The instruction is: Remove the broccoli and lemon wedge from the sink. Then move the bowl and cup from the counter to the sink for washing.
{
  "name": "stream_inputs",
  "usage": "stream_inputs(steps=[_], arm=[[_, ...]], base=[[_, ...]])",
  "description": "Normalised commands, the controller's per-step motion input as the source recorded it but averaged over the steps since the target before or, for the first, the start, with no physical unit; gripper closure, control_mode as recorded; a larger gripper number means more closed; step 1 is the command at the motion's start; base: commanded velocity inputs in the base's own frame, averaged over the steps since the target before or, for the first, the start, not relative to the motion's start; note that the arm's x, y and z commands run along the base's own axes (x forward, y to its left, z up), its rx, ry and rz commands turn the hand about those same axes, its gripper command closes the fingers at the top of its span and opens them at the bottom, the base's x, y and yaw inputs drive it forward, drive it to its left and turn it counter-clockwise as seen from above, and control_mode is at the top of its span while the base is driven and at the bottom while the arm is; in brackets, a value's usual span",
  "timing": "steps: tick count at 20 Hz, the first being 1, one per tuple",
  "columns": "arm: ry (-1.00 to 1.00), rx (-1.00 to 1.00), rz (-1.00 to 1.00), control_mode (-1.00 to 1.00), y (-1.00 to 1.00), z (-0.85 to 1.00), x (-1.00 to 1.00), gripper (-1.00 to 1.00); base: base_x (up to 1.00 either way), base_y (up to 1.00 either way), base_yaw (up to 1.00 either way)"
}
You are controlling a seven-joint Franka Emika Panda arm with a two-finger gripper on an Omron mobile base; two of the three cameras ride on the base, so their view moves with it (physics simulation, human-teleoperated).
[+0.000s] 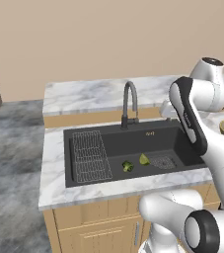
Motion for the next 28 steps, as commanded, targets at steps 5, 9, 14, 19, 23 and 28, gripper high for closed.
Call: stream_inputs(steps=[5,9,14,19,23,28], arm=[[0.0,0.06,0.0,-1.0,-0.14,-0.05,0.0,-1.0],[0.0,0.01,0.0,-1.0,-0.09,-0.06,0.0,-1.0],[0.0,0.02,0.02,-1.0,-0.12,-0.1,-0.04,-1.0],[0.0,0.0,0.03,-1.0,-0.04,-0.12,0.0,-1.0],[0.0,0.01,0.03,-1.0,-0.02,-0.12,0.0,-1.0],[0.0,0.03,0.05,-1.0,-0.01,-0.12,0.0,-1.0]], base=[[0.0,0.0,0.0],[0.0,0.0,0.0],[0.0,0.0,0.0],[0.0,0.0,0.0],[0.0,0.0,0.0],[0.0,0.0,0.0]])
